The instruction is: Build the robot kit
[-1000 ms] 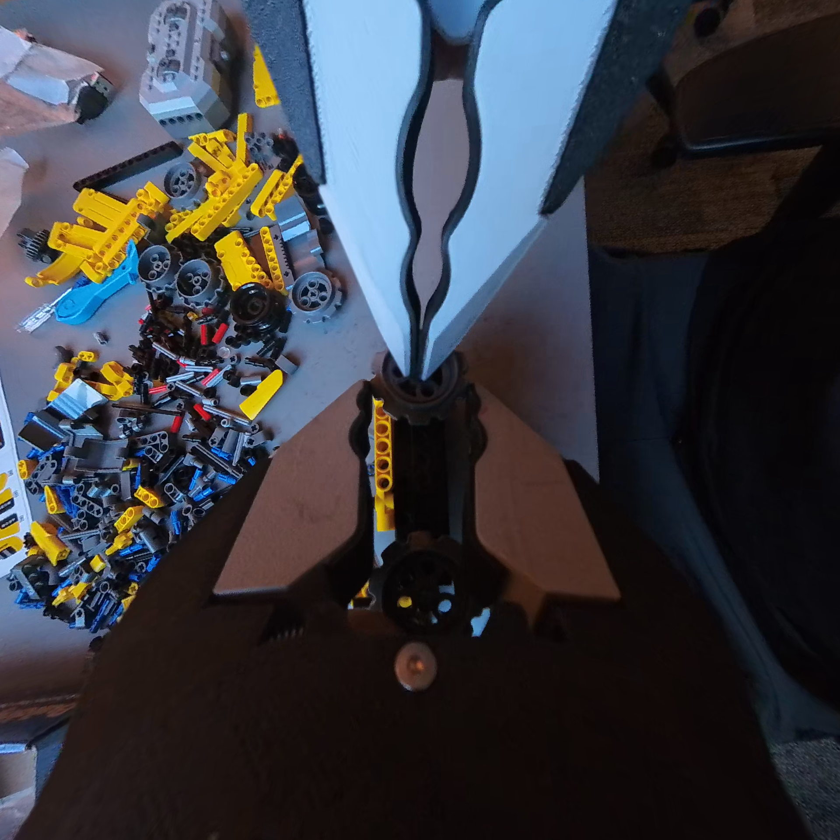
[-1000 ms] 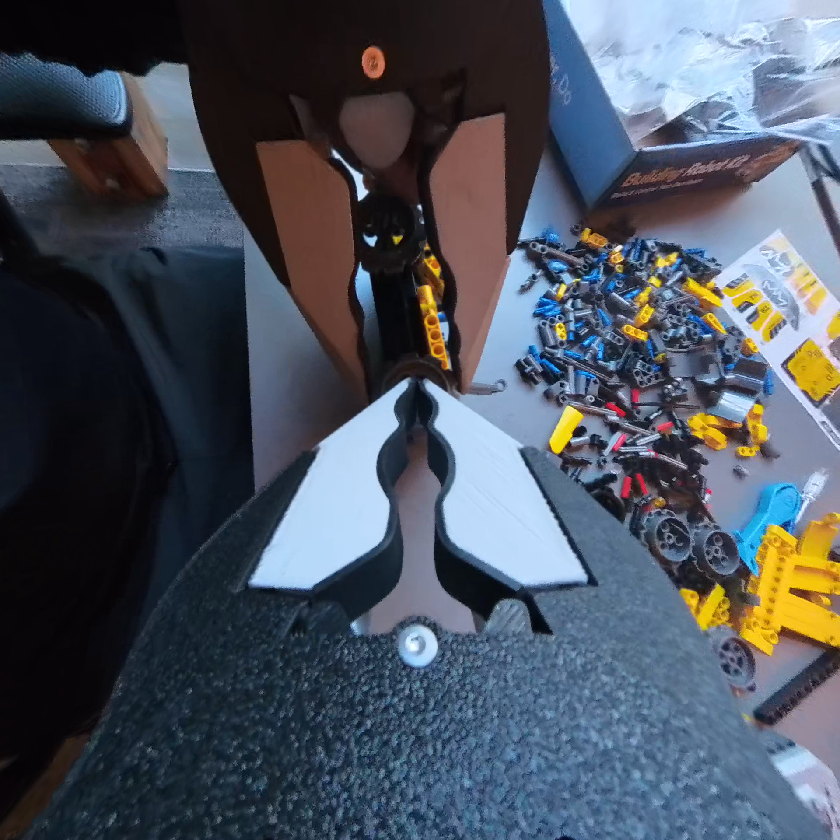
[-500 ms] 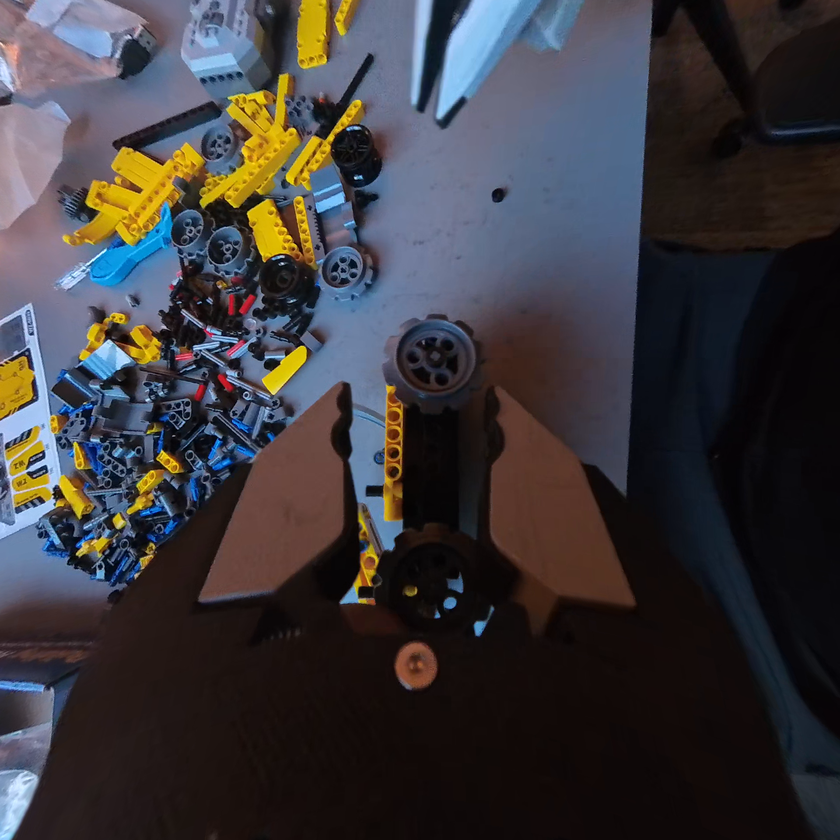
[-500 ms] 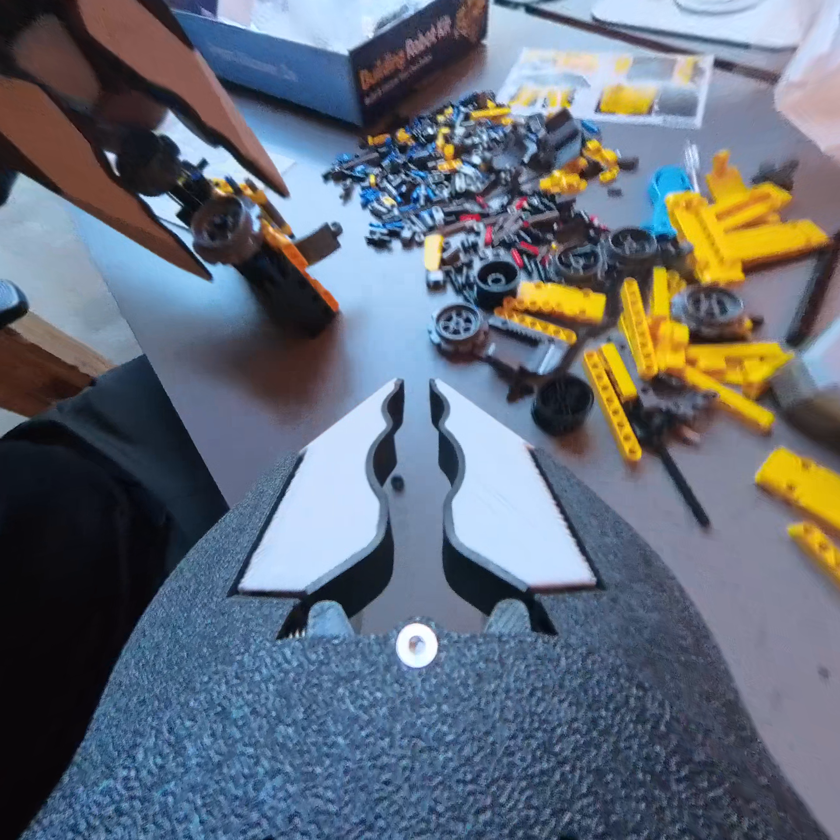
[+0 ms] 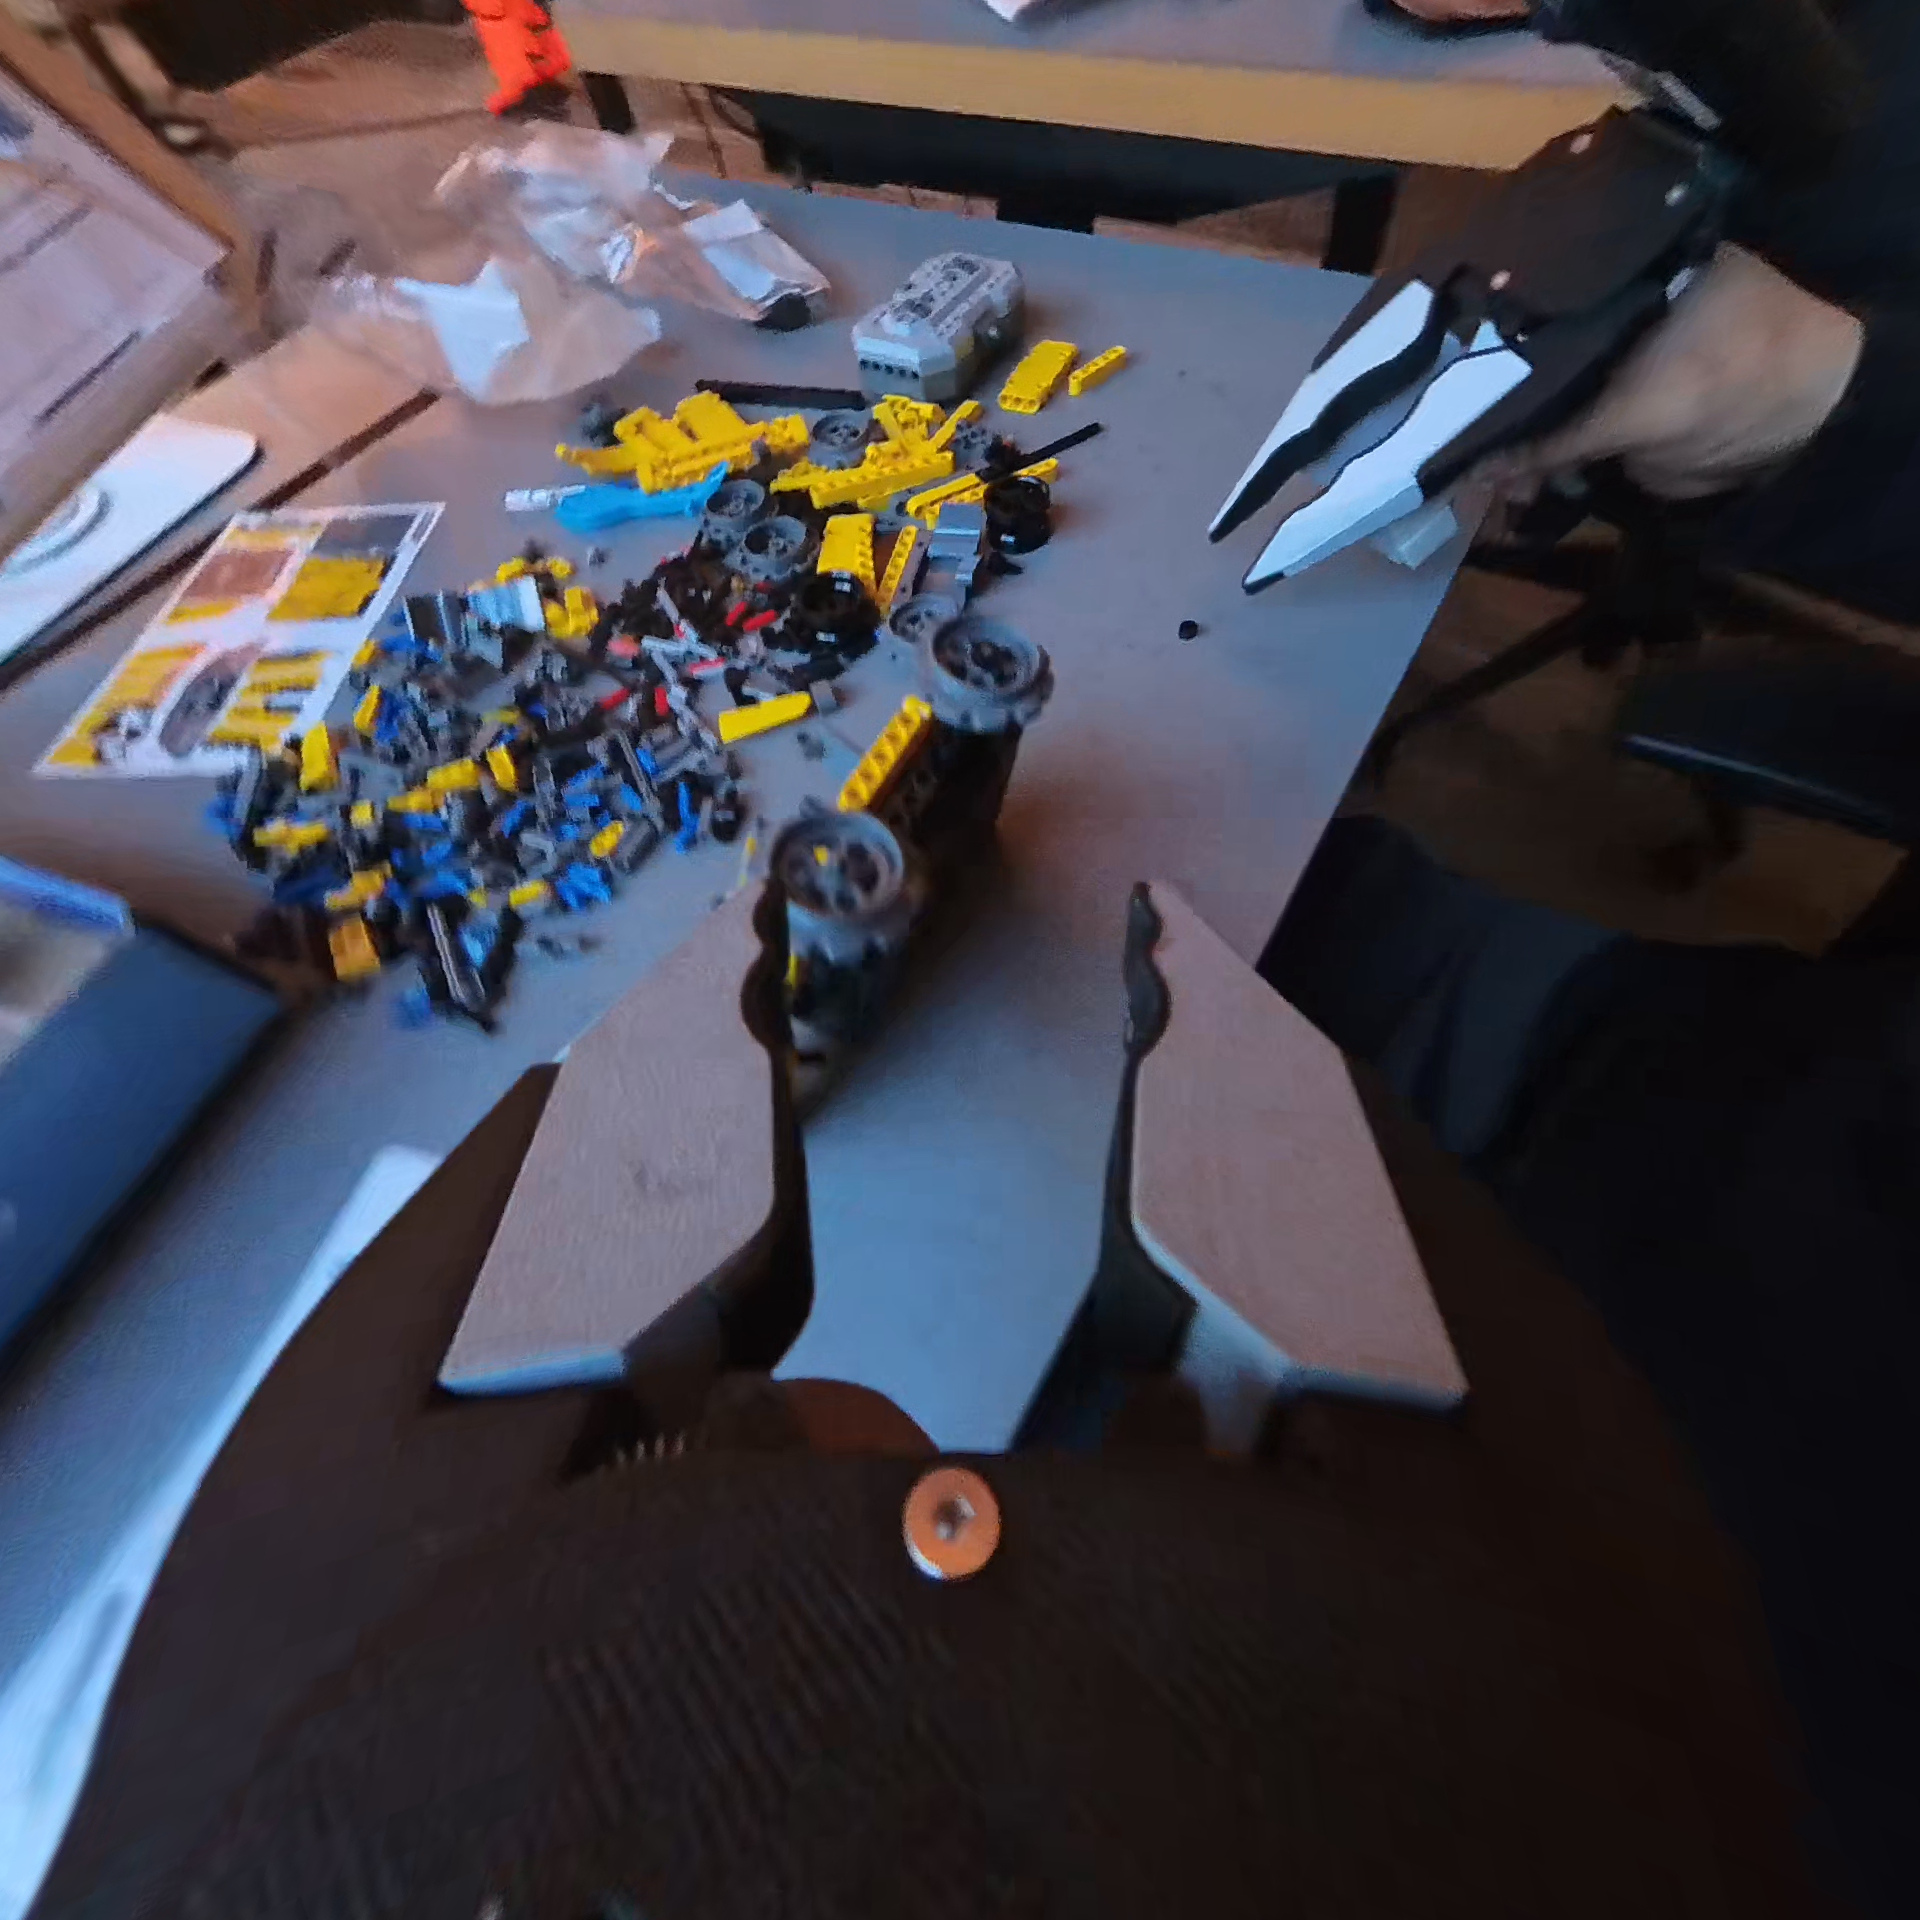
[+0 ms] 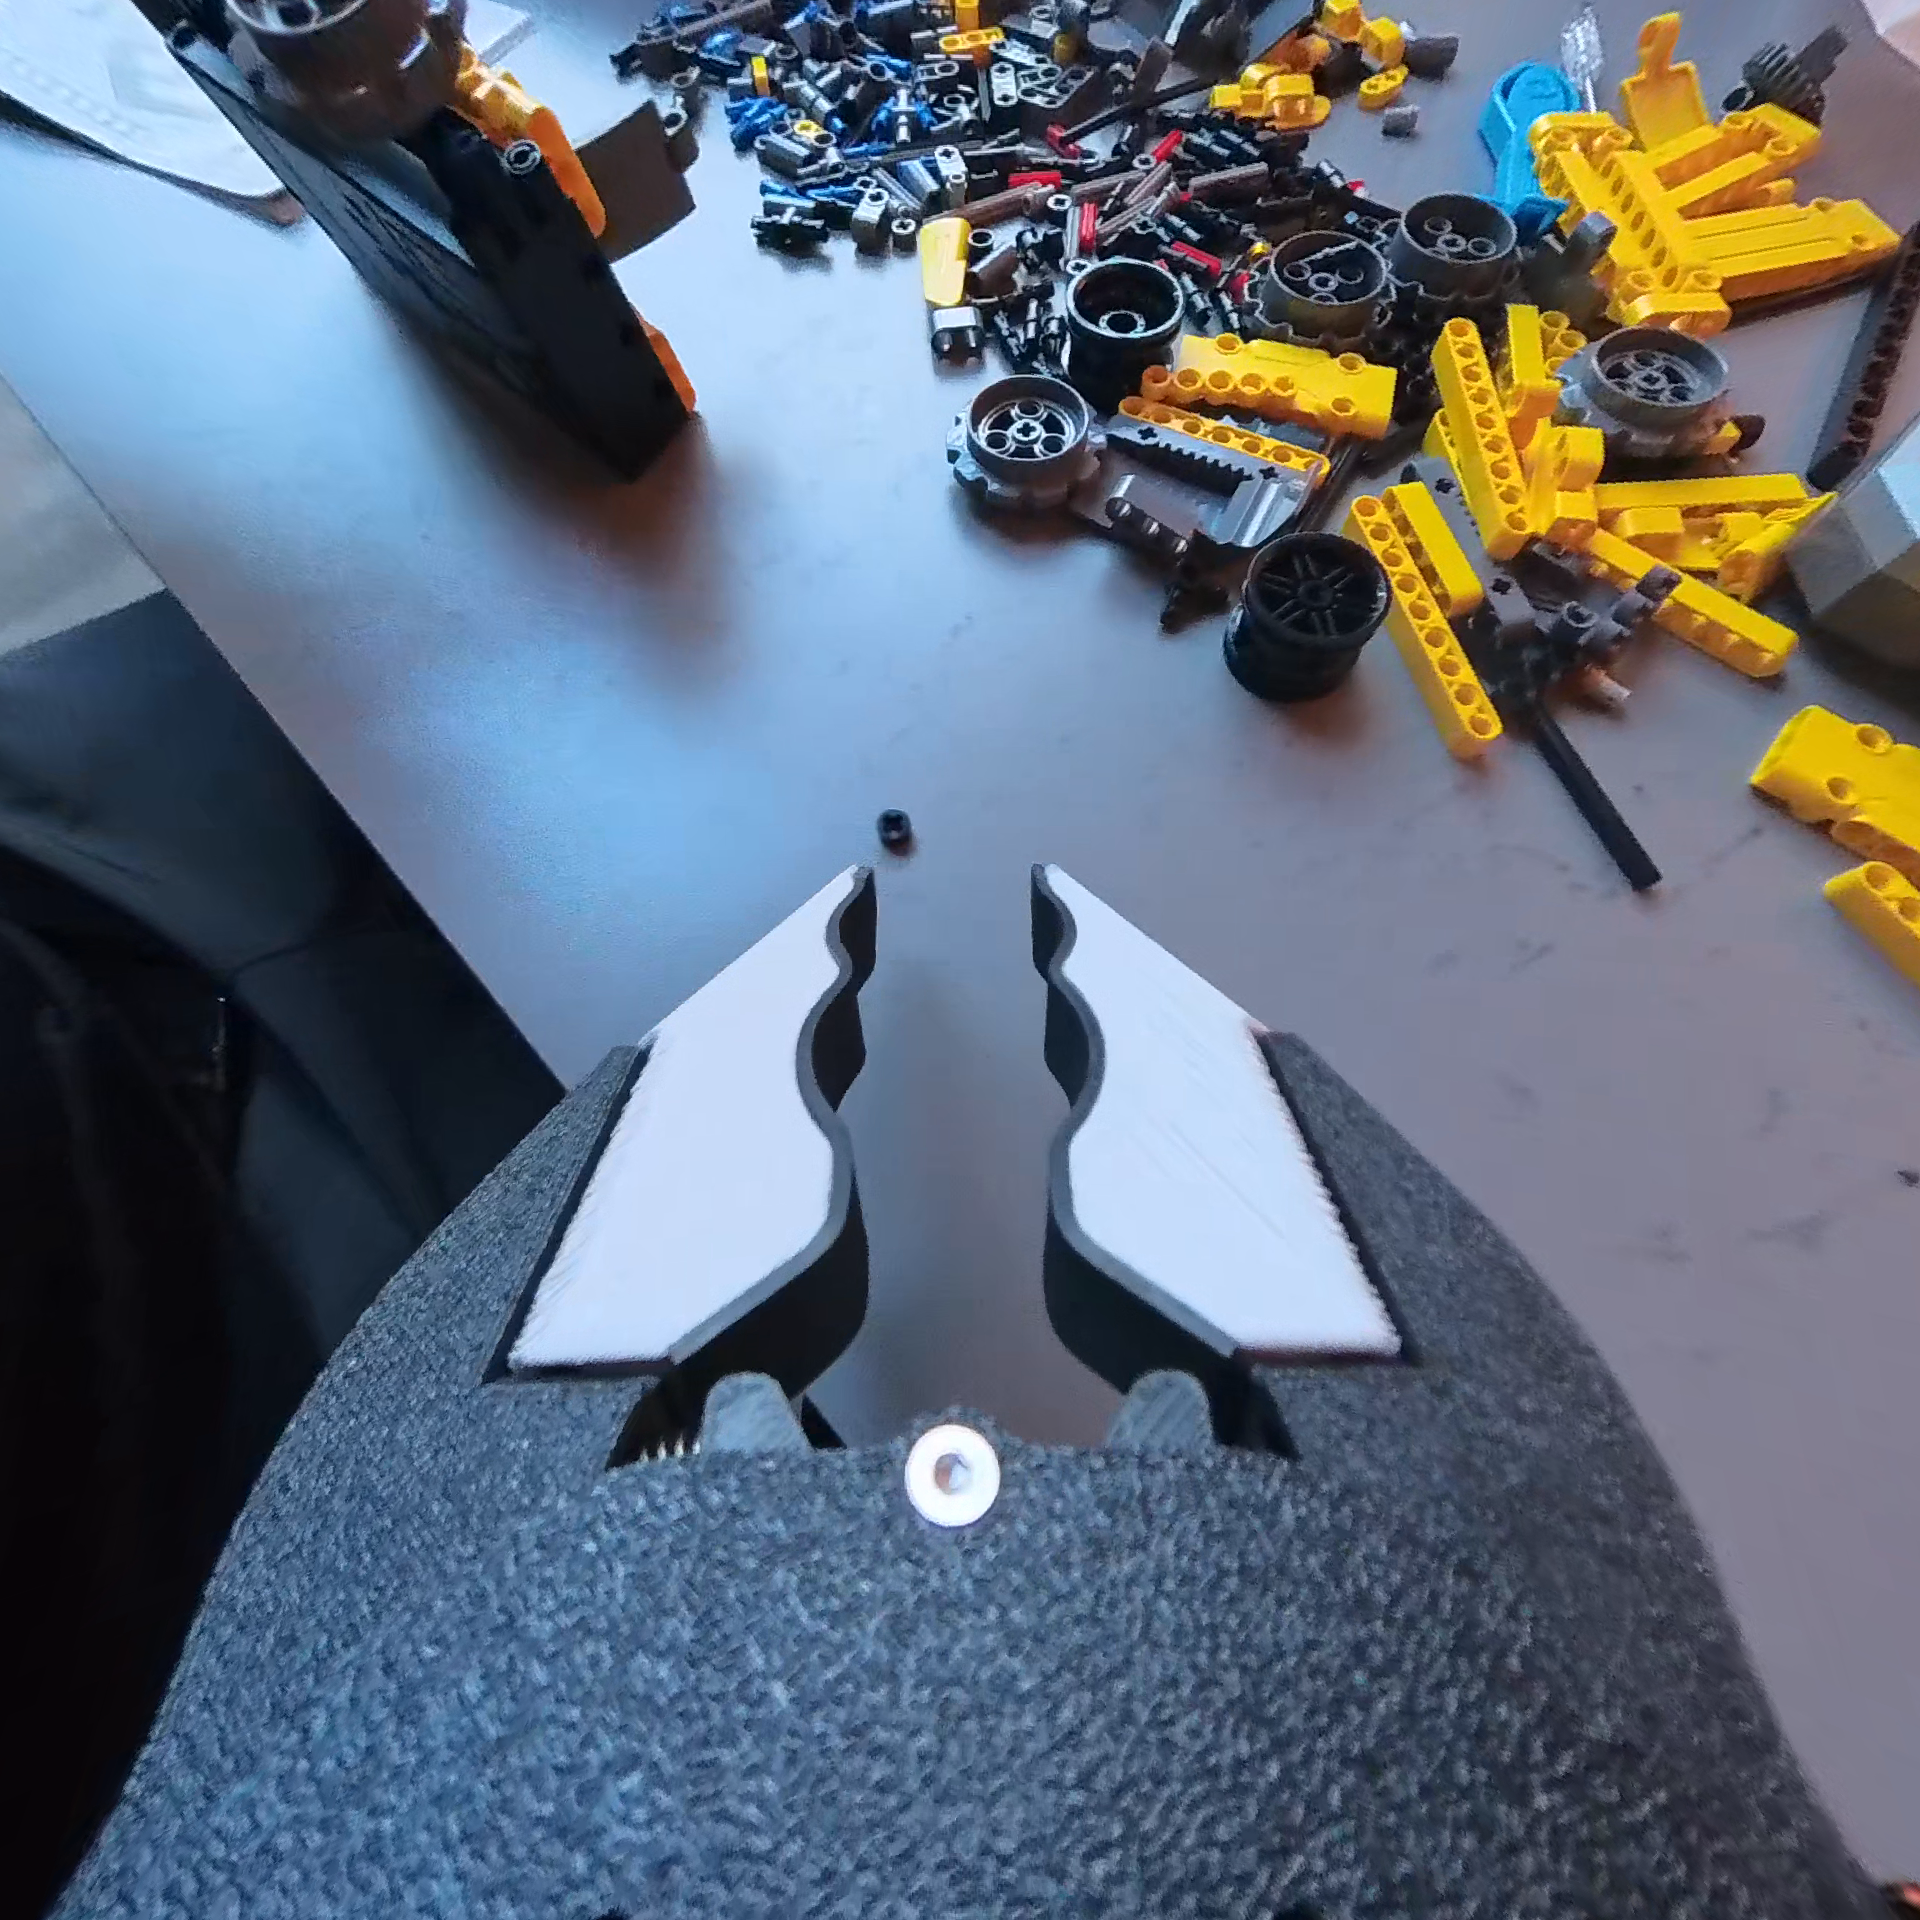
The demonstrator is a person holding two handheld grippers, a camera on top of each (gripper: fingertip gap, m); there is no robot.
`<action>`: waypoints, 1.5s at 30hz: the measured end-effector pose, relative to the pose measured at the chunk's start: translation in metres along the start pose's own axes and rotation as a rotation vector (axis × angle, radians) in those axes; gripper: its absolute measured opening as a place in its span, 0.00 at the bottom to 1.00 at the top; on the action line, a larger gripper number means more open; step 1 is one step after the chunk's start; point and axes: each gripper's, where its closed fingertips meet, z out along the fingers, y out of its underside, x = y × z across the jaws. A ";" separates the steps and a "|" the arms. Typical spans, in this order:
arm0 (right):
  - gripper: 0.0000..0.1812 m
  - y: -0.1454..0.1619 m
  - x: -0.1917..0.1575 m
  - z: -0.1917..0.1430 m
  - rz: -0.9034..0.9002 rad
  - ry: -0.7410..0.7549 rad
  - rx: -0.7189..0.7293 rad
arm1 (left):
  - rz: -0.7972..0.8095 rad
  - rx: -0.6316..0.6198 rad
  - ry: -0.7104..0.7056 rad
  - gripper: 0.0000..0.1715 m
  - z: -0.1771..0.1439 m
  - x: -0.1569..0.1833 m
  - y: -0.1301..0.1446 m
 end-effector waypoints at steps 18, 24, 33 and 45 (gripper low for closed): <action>0.10 0.003 -0.017 0.024 -0.009 -0.056 -0.051 | -0.340 0.005 0.006 0.31 -0.005 0.054 0.113; 0.11 0.002 -0.017 0.025 -0.010 -0.056 -0.049 | -0.333 0.136 -0.003 0.31 -0.007 0.050 0.102; 0.09 0.001 -0.018 0.028 0.014 -0.057 -0.055 | -0.231 0.275 0.015 0.28 -0.011 0.054 0.085; 0.04 -0.006 -0.022 0.036 0.053 -0.044 -0.070 | -0.233 0.342 0.048 0.25 -0.013 0.047 0.076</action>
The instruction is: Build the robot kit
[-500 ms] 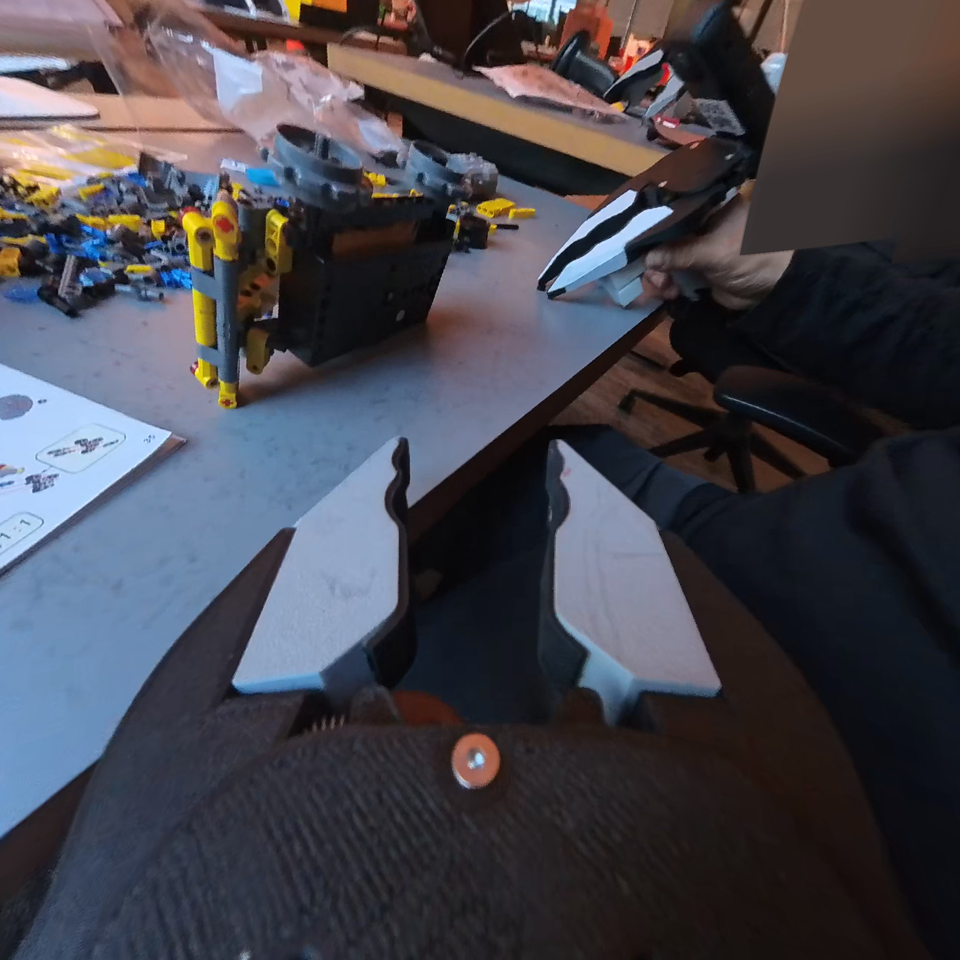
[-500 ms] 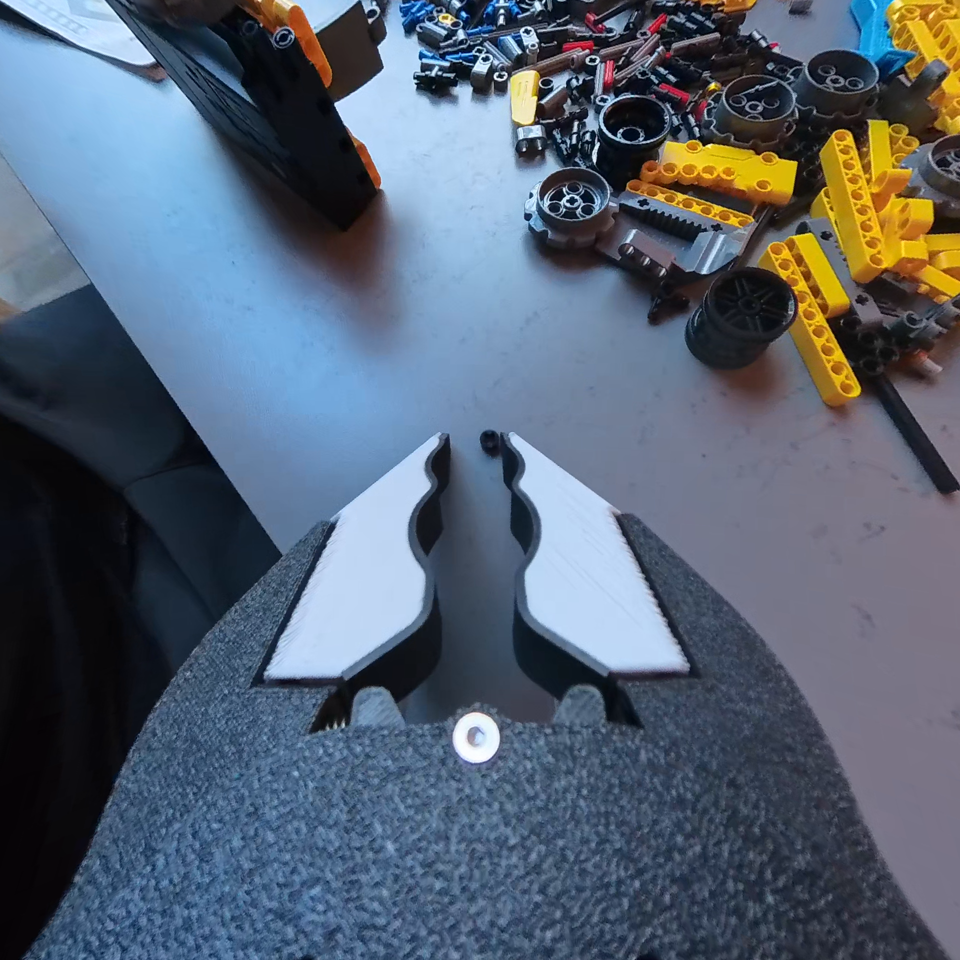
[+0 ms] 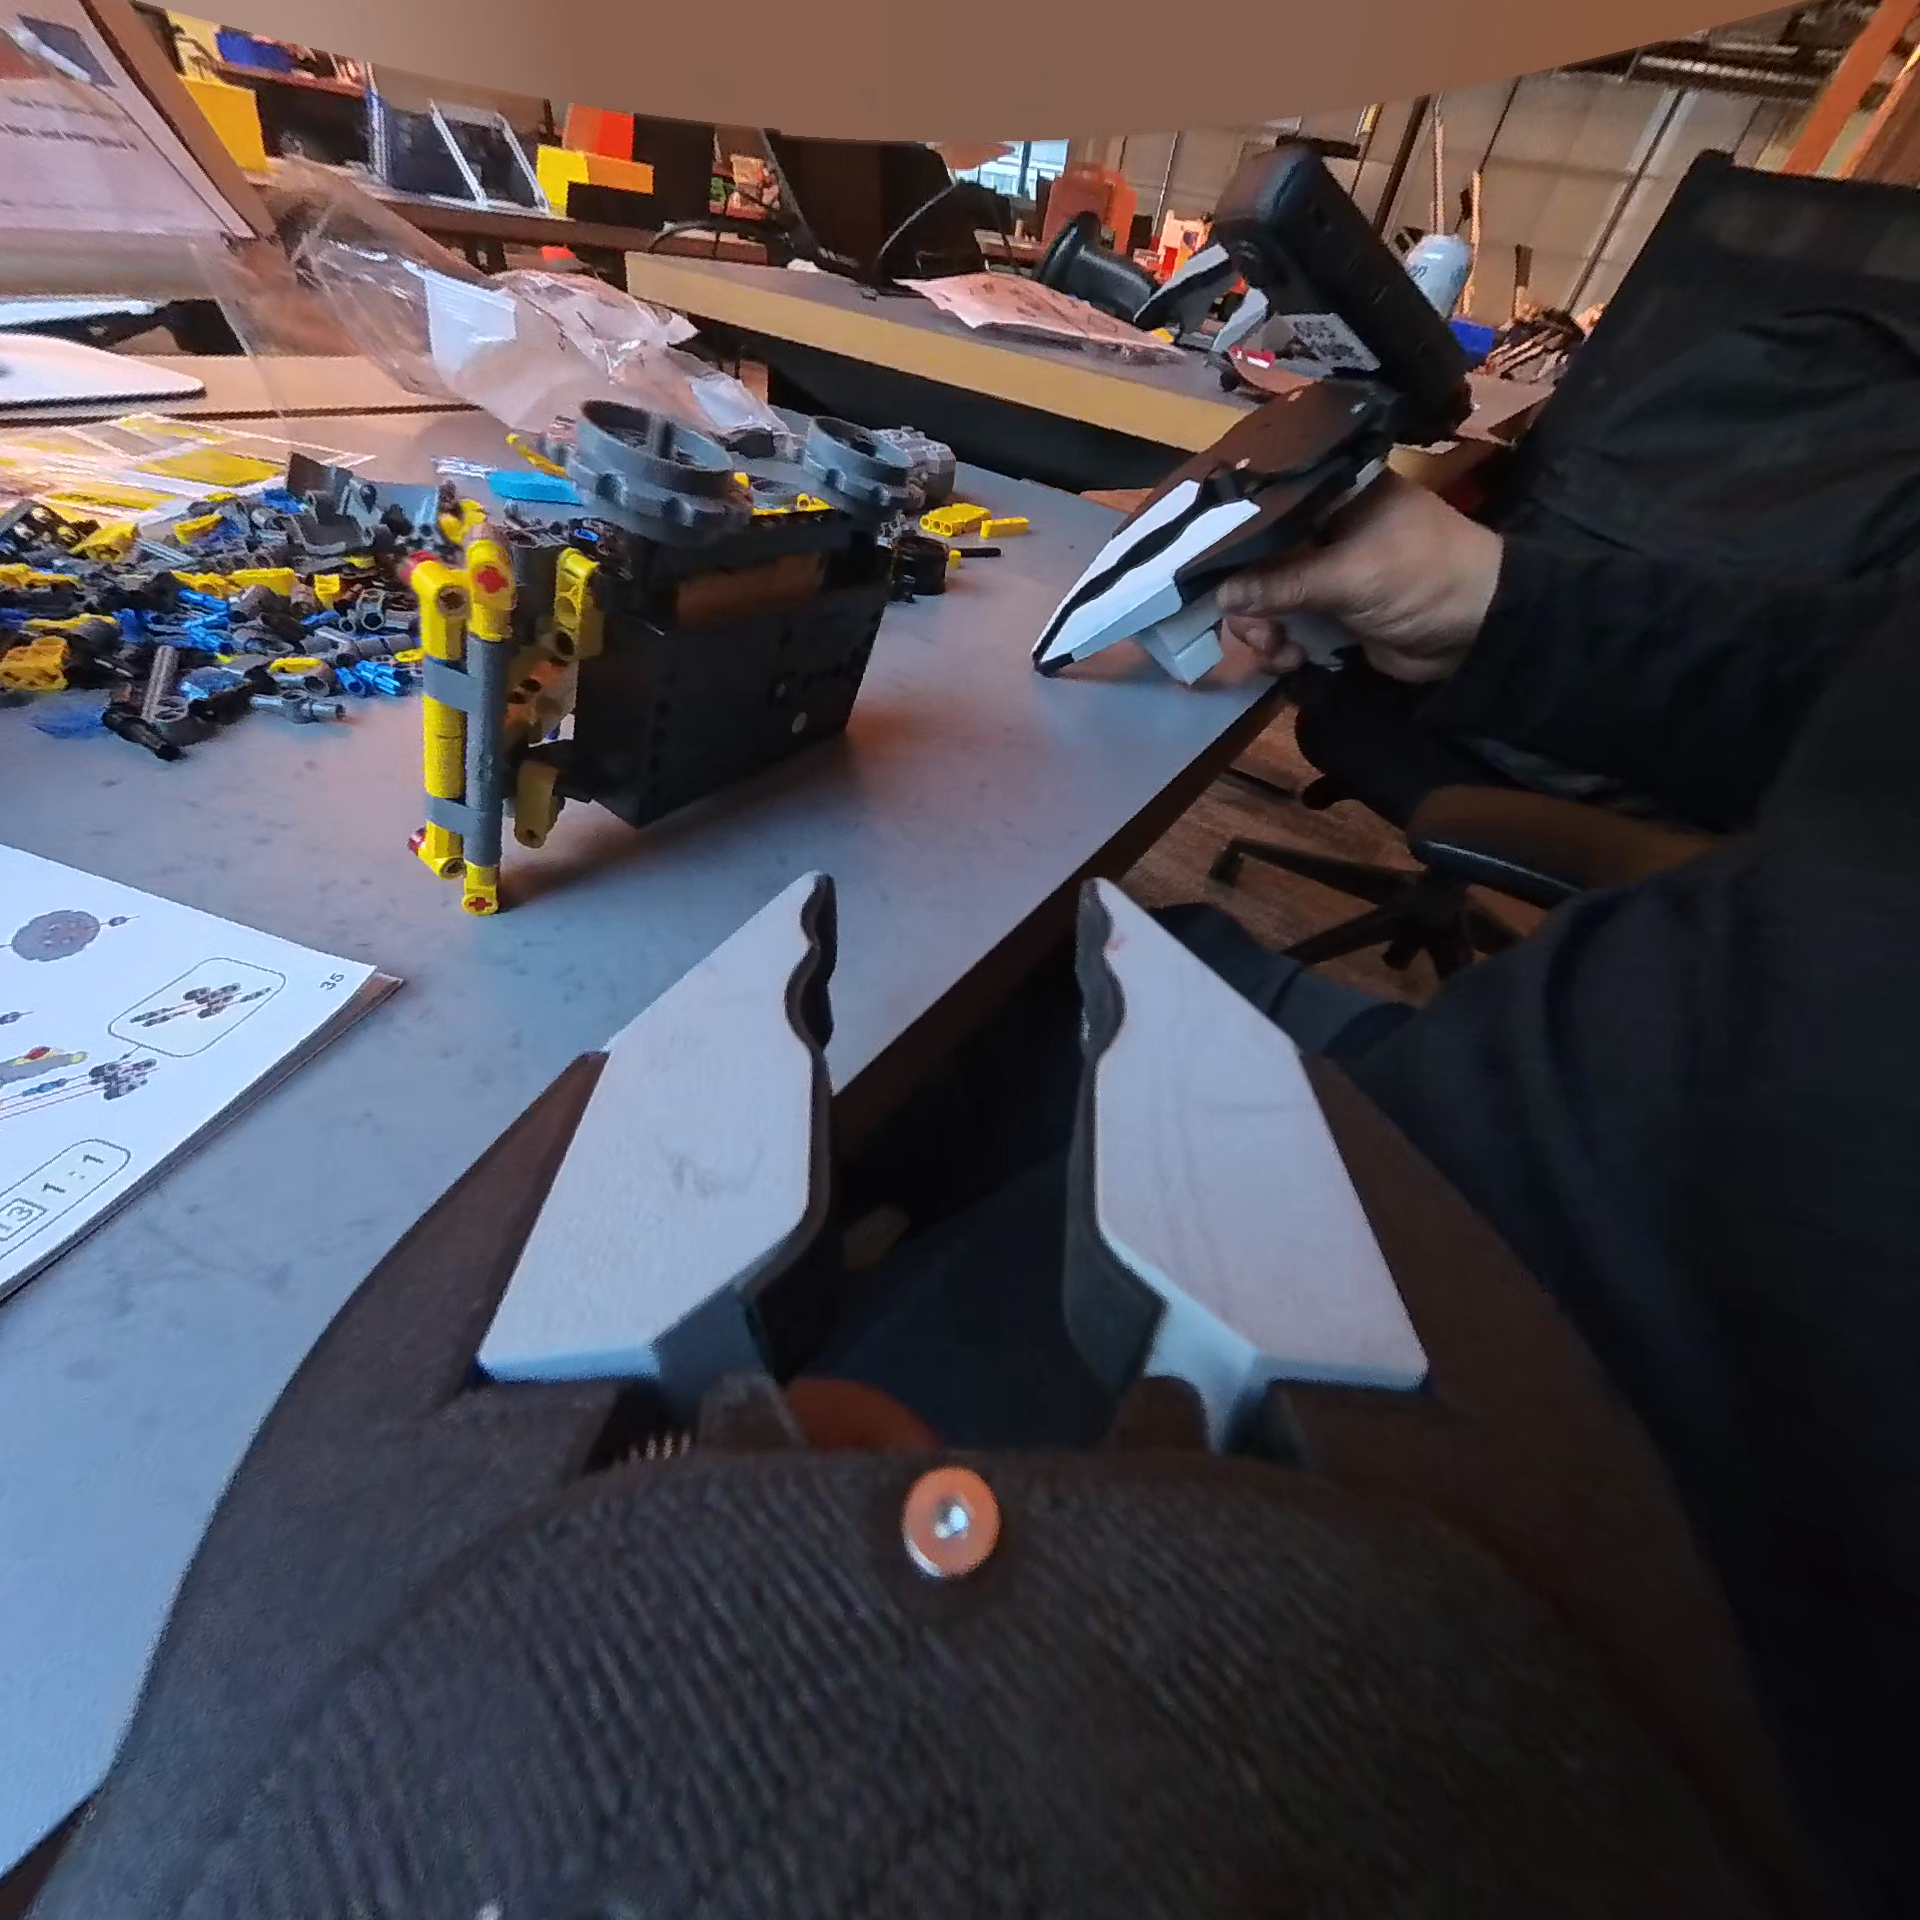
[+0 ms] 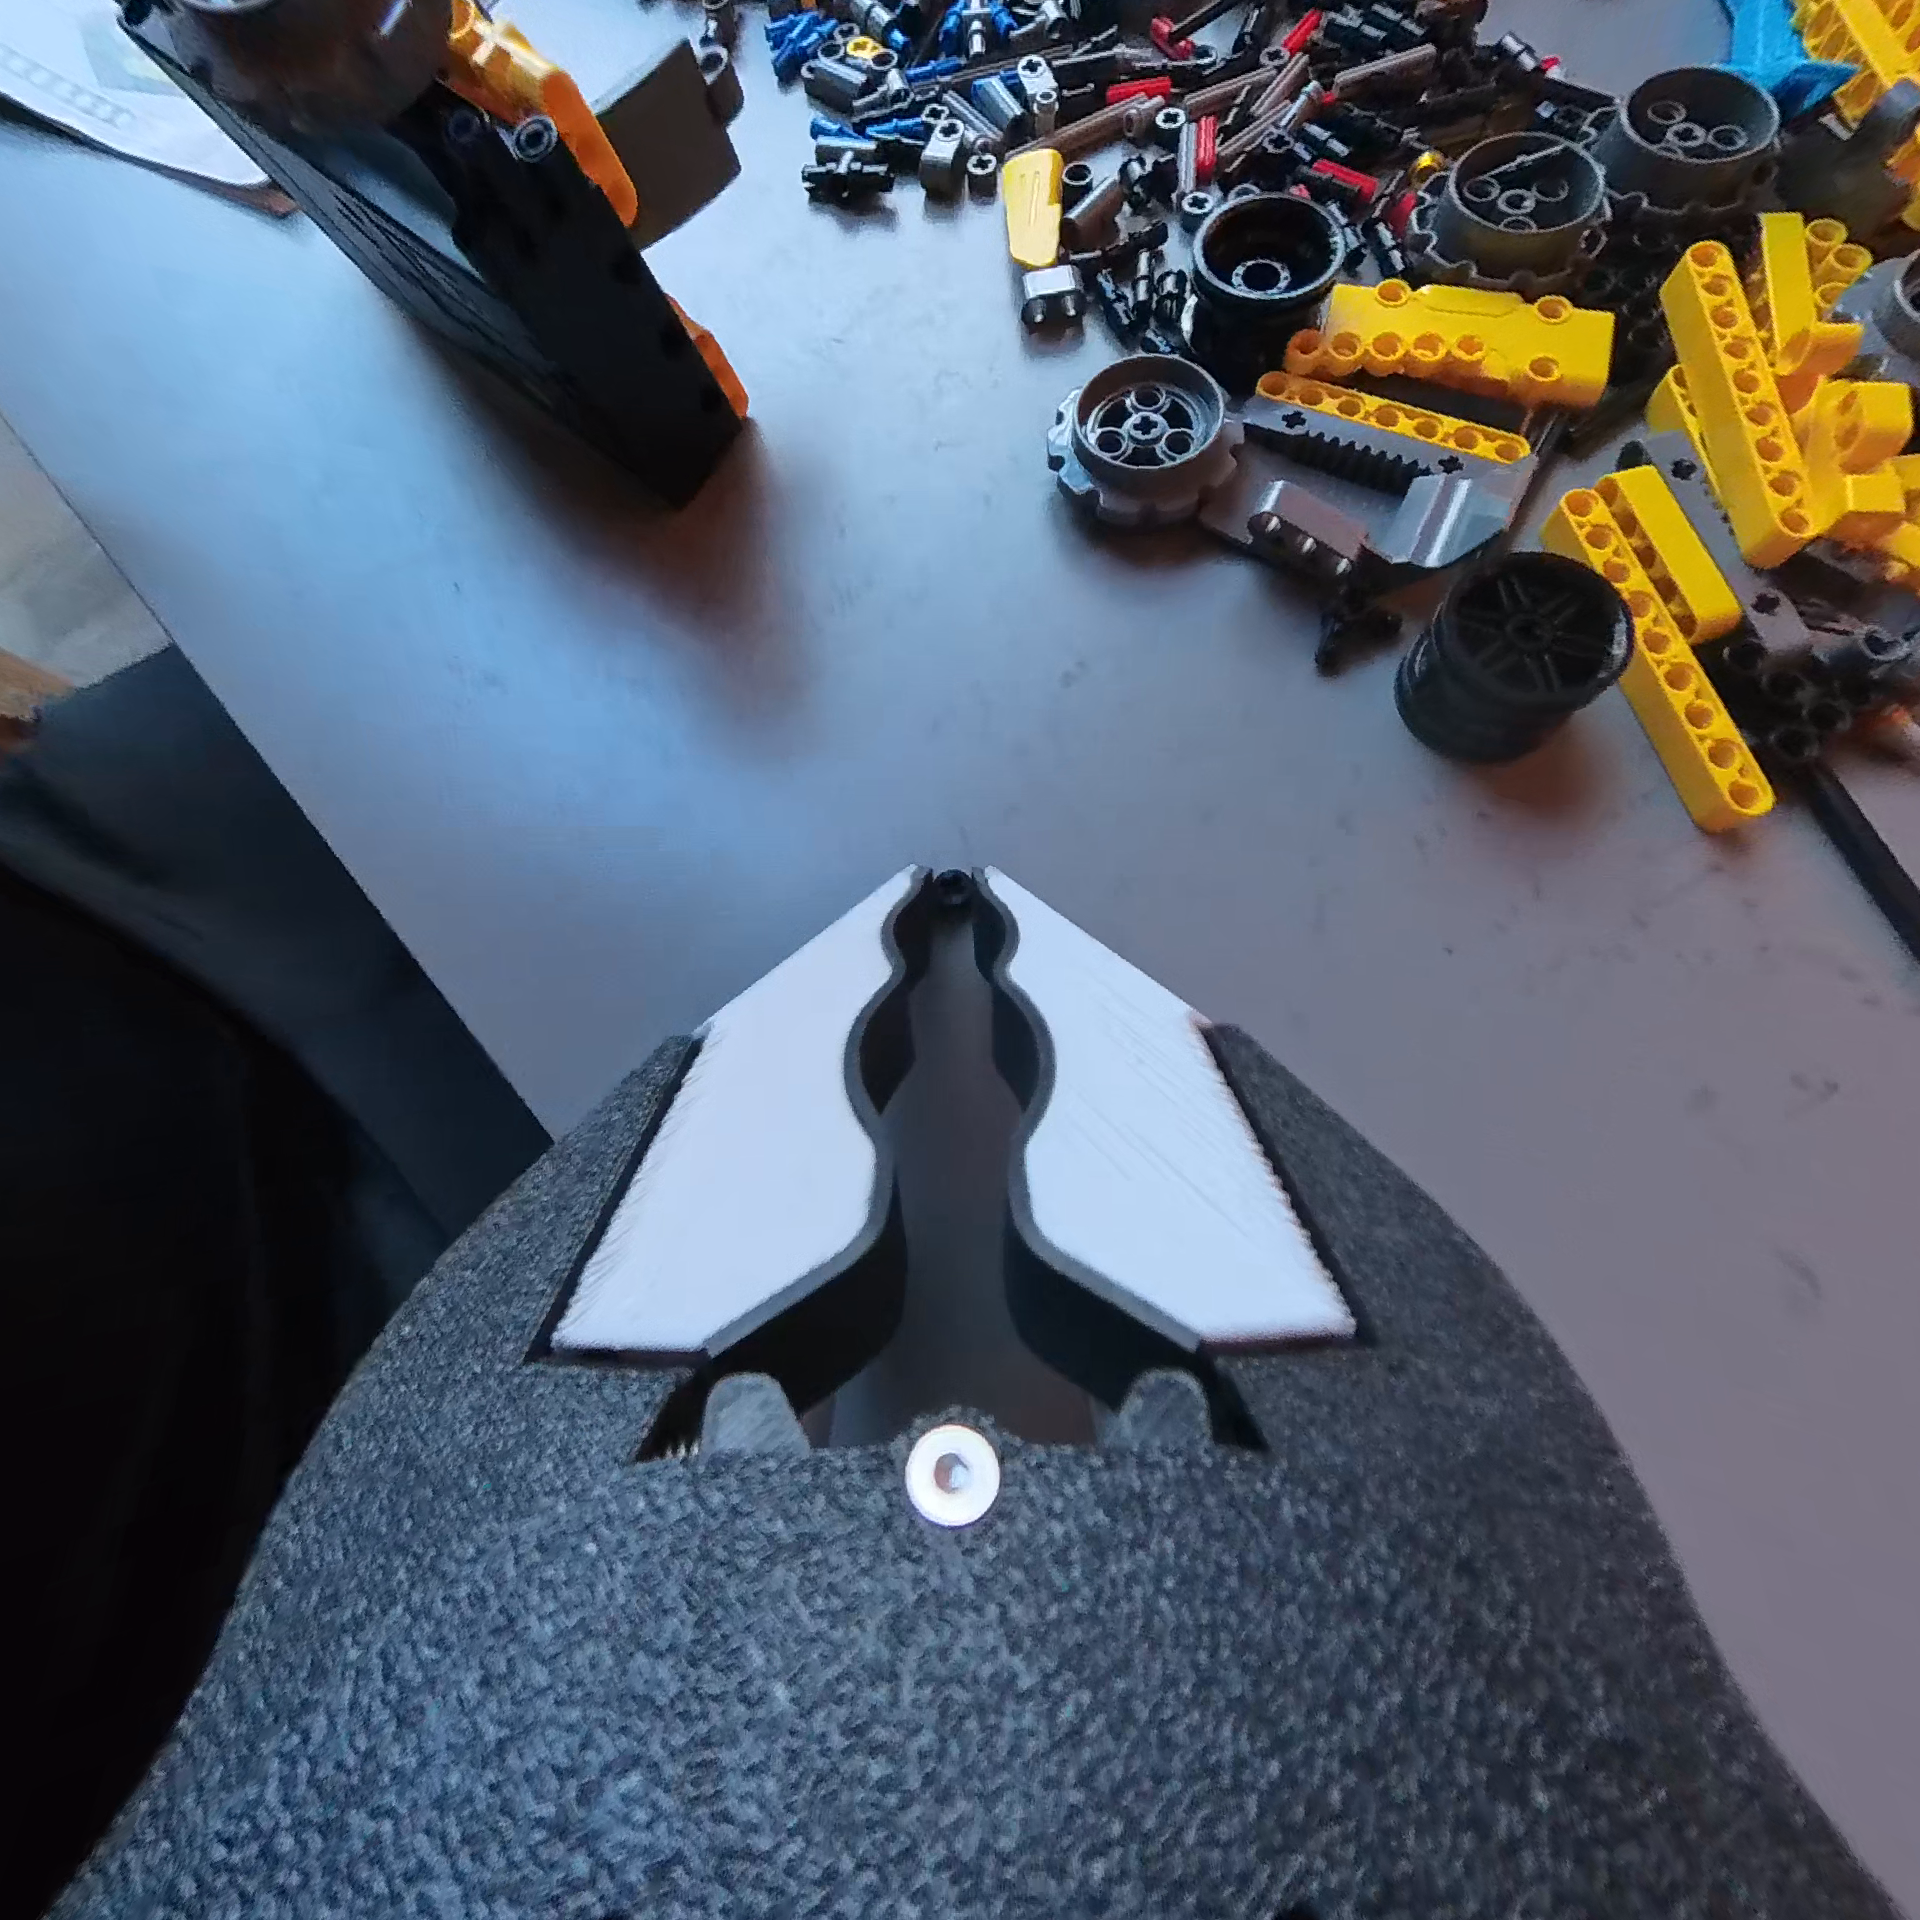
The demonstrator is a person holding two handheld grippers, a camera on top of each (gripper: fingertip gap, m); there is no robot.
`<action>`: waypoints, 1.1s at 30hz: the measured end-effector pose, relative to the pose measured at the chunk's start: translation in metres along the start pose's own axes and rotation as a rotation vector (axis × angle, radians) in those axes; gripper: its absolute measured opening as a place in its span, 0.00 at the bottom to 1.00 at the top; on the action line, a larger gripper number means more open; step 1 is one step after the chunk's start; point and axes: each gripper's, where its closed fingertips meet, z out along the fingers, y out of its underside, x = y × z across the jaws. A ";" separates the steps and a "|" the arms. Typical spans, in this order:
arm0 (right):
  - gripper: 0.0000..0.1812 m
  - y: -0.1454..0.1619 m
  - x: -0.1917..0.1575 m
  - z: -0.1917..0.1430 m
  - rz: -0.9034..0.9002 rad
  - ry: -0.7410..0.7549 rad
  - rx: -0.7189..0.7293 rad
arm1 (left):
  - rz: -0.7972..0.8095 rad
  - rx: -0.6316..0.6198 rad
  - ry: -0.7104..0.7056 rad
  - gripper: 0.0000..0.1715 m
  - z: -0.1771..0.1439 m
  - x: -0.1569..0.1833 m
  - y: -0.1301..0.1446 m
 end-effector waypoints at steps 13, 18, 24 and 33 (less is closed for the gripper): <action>0.04 -0.011 -0.007 0.012 -0.060 0.007 -0.068 | -0.046 0.011 -0.005 0.25 -0.004 -0.006 -0.001; 0.04 -0.011 -0.008 0.013 -0.069 0.007 -0.069 | -0.049 0.007 -0.004 0.25 -0.003 -0.006 0.000; 0.04 -0.010 -0.008 0.015 -0.071 0.006 -0.068 | -0.052 0.012 -0.012 0.24 -0.004 -0.008 -0.001; 0.04 -0.011 -0.008 0.016 -0.056 -0.005 -0.059 | -0.084 0.020 0.000 0.24 -0.005 -0.010 -0.002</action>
